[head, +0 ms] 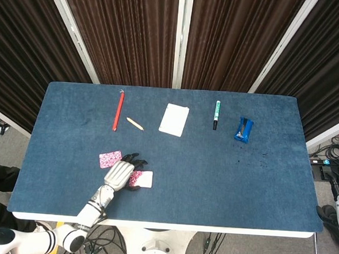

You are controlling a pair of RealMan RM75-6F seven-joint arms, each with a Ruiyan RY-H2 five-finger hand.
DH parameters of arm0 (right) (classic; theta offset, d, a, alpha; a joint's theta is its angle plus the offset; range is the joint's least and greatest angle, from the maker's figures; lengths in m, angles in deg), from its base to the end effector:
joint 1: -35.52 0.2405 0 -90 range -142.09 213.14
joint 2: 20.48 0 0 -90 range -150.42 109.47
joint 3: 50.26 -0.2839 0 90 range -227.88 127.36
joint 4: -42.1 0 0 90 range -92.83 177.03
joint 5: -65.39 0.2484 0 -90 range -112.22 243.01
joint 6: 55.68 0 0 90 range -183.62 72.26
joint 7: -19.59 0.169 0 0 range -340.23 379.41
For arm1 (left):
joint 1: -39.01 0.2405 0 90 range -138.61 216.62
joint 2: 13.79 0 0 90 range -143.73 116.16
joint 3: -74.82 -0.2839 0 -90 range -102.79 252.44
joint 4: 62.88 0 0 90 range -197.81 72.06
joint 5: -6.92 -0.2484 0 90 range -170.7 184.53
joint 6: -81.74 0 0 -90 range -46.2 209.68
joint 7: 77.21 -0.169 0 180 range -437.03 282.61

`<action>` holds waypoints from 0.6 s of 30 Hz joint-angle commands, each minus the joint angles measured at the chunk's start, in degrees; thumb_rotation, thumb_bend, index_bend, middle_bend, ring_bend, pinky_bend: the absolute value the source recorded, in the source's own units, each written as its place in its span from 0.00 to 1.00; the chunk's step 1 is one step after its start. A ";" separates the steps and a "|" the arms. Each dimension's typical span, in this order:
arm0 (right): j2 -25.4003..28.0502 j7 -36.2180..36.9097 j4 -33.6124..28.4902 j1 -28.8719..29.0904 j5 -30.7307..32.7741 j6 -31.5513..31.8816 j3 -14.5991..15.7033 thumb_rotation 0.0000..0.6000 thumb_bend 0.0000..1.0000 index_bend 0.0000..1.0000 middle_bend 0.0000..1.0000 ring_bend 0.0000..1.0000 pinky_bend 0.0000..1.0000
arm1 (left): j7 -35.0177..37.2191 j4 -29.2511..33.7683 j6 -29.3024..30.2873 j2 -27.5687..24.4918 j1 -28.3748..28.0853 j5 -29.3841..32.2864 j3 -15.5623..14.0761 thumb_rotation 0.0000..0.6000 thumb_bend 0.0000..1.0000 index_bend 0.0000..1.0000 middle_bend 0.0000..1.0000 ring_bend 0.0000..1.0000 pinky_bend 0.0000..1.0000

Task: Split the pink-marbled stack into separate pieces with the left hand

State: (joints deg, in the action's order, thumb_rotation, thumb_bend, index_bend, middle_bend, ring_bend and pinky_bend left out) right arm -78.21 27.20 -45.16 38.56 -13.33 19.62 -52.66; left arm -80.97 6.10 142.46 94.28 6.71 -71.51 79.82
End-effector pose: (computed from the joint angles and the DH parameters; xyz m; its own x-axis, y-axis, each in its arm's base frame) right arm -0.4199 -0.1948 0.1777 0.4168 -0.1582 0.8951 -0.8799 0.1768 0.4410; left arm -0.1803 0.3150 -0.1636 0.2222 0.3535 0.9087 0.9326 -0.3488 -0.0923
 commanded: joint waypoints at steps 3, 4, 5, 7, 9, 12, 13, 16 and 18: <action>-0.04 0.21 0.20 -0.06 0.02 0.07 -0.03 1.00 0.22 0.02 0.00 0.00 0.00 | 0.28 -0.27 -0.31 0.04 0.09 -0.05 -0.24 1.00 0.15 0.25 0.34 0.10 0.16; -0.05 0.25 0.23 -0.08 0.02 0.07 -0.03 1.00 0.22 0.02 0.00 0.00 0.00 | 0.36 -0.28 -0.31 0.02 0.12 -0.10 -0.28 1.00 0.15 0.25 0.34 0.10 0.16; -0.06 0.28 0.26 -0.09 0.02 0.09 -0.03 1.00 0.22 0.02 0.00 0.00 0.00 | 0.41 -0.29 -0.32 0.00 0.14 -0.14 -0.30 1.00 0.15 0.25 0.34 0.10 0.16; -0.09 0.26 0.29 -0.09 -0.03 0.12 -0.03 1.00 0.22 0.02 0.00 0.00 0.00 | 0.53 -0.23 -0.26 -0.04 0.20 -0.22 -0.32 1.00 0.15 0.25 0.34 0.10 0.16; -0.11 0.23 0.28 -0.10 -0.05 0.14 -0.03 1.00 0.22 0.02 0.00 0.00 0.00 | 0.58 -0.15 -0.12 -0.09 0.26 -0.31 -0.31 1.00 0.15 0.25 0.34 0.10 0.16; -0.15 0.14 0.25 -0.09 -0.07 0.14 -0.04 1.00 0.22 0.02 0.00 0.00 0.00 | 0.59 -0.09 0.00 -0.14 0.34 -0.34 -0.25 1.00 0.16 0.26 0.35 0.10 0.16; -0.17 0.10 0.22 -0.07 -0.07 0.12 -0.04 1.00 0.22 0.02 0.00 0.00 0.00 | 0.61 -0.08 0.00 -0.17 0.37 -0.33 -0.25 1.00 0.16 0.26 0.35 0.10 0.16; -0.18 0.03 0.19 -0.07 -0.05 0.10 -0.05 1.00 0.22 0.02 0.00 0.00 0.00 | 0.68 -0.22 -0.13 -0.16 0.40 -0.25 -0.21 1.00 0.16 0.26 0.36 0.10 0.16; -0.20 0.04 0.21 -0.09 -0.04 0.16 -0.08 1.00 0.22 0.02 0.00 0.00 0.00 | 0.82 -0.36 -0.27 -0.17 0.38 -0.24 -0.22 1.00 0.16 0.26 0.36 0.10 0.16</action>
State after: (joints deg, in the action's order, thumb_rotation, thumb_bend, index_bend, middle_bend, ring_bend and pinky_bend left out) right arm -78.40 27.24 -44.94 38.47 -13.36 19.79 -52.74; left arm -80.17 5.75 142.21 94.12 7.10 -71.75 79.61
